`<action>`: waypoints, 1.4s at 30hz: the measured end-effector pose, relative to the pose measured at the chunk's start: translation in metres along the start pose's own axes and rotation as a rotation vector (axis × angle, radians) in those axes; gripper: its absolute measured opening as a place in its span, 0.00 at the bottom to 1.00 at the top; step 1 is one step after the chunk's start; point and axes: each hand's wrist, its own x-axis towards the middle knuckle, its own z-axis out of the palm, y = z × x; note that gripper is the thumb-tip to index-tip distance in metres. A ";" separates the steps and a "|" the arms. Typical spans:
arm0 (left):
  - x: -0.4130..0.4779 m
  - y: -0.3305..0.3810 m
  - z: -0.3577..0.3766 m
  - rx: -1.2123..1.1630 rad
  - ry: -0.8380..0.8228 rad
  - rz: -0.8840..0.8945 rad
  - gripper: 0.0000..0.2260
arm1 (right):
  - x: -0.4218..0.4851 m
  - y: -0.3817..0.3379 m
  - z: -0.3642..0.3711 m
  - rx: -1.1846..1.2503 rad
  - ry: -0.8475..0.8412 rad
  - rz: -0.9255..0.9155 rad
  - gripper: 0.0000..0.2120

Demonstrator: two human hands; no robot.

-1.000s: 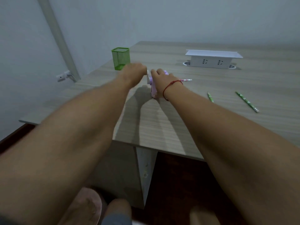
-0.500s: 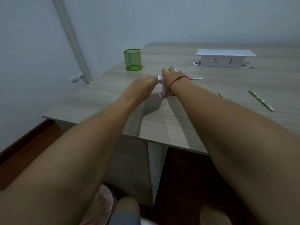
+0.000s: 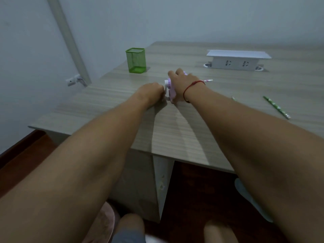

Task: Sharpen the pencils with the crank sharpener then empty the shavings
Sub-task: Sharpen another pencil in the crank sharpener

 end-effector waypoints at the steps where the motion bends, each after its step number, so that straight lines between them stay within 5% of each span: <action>1: 0.004 -0.002 -0.003 0.028 0.006 -0.007 0.12 | 0.001 0.000 0.000 -0.005 -0.010 -0.002 0.38; 8: 0.019 -0.004 -0.031 0.235 0.118 0.018 0.12 | 0.002 0.003 -0.005 0.004 -0.071 -0.009 0.39; 20: -0.039 0.004 -0.027 -0.055 0.386 0.241 0.10 | 0.005 -0.006 -0.008 0.017 -0.086 0.055 0.43; 36: -0.007 0.004 0.002 0.010 0.001 0.013 0.12 | 0.001 0.004 -0.001 0.019 0.024 -0.030 0.34; 42: 0.008 -0.003 0.008 0.015 0.021 -0.009 0.11 | 0.010 0.003 0.001 -0.005 -0.019 0.001 0.38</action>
